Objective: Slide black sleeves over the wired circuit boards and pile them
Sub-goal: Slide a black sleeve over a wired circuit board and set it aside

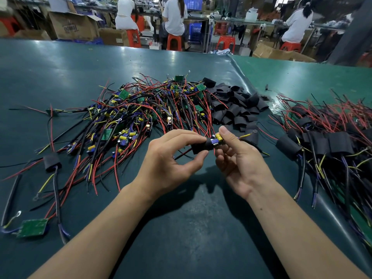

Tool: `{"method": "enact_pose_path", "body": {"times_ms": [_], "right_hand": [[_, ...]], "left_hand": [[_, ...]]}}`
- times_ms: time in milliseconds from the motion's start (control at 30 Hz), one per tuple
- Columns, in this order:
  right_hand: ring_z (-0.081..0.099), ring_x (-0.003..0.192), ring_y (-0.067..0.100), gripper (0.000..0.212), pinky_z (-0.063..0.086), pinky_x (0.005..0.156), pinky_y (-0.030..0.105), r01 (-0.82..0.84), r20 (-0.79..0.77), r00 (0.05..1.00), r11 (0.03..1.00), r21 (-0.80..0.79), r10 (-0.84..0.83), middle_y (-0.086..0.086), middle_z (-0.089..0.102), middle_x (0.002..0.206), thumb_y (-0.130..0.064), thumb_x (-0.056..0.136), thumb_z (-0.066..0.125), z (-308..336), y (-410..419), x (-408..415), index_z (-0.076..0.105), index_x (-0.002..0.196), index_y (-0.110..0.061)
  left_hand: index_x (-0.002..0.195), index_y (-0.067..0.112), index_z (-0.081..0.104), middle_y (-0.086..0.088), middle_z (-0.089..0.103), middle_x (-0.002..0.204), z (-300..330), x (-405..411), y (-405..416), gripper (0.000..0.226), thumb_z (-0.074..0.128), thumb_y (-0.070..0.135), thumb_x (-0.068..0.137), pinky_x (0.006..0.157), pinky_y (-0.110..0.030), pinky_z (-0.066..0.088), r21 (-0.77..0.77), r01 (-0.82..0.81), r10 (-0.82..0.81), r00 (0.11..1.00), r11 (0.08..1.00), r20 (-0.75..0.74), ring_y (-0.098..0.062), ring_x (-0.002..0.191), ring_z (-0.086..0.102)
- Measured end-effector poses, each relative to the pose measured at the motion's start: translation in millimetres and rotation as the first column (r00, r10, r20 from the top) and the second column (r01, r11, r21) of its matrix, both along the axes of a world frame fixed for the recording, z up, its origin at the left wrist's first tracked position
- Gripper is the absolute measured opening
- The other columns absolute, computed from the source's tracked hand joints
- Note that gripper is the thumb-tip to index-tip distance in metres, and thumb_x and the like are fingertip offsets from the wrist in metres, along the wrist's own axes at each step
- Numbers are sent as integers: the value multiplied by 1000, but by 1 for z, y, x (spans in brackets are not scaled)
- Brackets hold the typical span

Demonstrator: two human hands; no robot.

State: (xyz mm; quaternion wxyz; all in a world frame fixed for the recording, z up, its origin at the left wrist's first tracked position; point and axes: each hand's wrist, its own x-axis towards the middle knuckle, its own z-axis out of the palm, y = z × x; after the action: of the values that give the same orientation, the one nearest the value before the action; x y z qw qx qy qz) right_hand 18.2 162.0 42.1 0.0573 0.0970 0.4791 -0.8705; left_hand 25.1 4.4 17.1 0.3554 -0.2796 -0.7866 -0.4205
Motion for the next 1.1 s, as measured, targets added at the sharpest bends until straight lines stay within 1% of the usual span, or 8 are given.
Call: {"method": "enact_pose_path", "body": {"times_ms": [167, 300, 367, 467, 533, 633, 867, 1100], "right_hand": [[56, 52, 9, 21, 46, 42, 20, 84, -145, 987, 986, 147, -62, 3, 64, 73, -27, 72, 78, -4, -1, 0, 62, 81, -15], [54, 47, 10, 19, 47, 43, 21, 157, -204, 971, 978, 139, -126, 5, 61, 68, -19, 76, 79, -5, -3, 1, 62, 81, -10], [55, 48, 12, 22, 47, 43, 22, 145, -230, 967, 980, 139, -111, 5, 64, 67, -24, 70, 79, -4, -4, 3, 62, 78, -11], [60, 54, 14, 12, 46, 43, 24, 84, -253, 967, 983, 160, -41, 4, 66, 70, -26, 71, 77, -2, -2, 4, 69, 71, -17], [62, 59, 14, 3, 48, 45, 23, 58, -308, 951, 977, 207, 9, 2, 68, 73, -19, 76, 75, -3, 1, 3, 73, 77, -17], [63, 63, 13, 5, 50, 48, 23, 103, -408, 911, 932, 348, 52, 2, 70, 74, -6, 85, 70, -4, 2, 4, 71, 88, -9], [62, 56, 13, 13, 49, 48, 20, -27, -276, 958, 978, 206, 84, 5, 70, 72, -17, 70, 73, -2, 2, 4, 72, 80, -9], [60, 59, 9, 4, 48, 47, 22, -63, -219, 969, 971, 231, 115, -2, 68, 71, -22, 65, 75, -1, 1, 4, 76, 63, -19]], "left_hand": [[97, 1, 75, -6, 73, 100, 1, 1, 0, 21, 81, 2, 77, 86, -30, 56, 16, -12, 12, 1000, 1000, -11, -16, 92, 70], [96, 3, 76, -5, 73, 99, 3, 3, 1, 21, 82, 2, 76, 86, -27, 55, 0, -22, 22, 1000, 1000, -16, -15, 92, 70], [97, 2, 75, -6, 73, 100, 3, 3, 1, 22, 81, 1, 76, 87, -28, 56, 6, -53, 53, 998, 999, -16, -16, 94, 70], [97, -1, 74, -7, 73, 100, 4, 2, 0, 21, 80, 0, 76, 88, -29, 56, 39, -104, 106, 993, 994, -49, -18, 94, 71], [97, -2, 74, -8, 73, 101, 5, 1, -2, 21, 79, 1, 77, 88, -29, 56, 53, -116, 119, 991, 992, -66, -19, 94, 71], [99, -1, 74, -8, 73, 102, 4, 1, -1, 22, 80, 0, 77, 87, -30, 56, 37, -102, 104, 993, 994, -60, -18, 94, 71], [101, -1, 74, -9, 73, 104, 4, 1, -2, 24, 80, 0, 78, 88, -28, 55, 57, -52, 55, 997, 997, -57, -17, 96, 70], [101, -3, 74, -10, 73, 106, 5, 1, -1, 24, 79, -1, 78, 89, -31, 56, 59, -27, 30, 998, 998, -47, -17, 98, 71]]}}
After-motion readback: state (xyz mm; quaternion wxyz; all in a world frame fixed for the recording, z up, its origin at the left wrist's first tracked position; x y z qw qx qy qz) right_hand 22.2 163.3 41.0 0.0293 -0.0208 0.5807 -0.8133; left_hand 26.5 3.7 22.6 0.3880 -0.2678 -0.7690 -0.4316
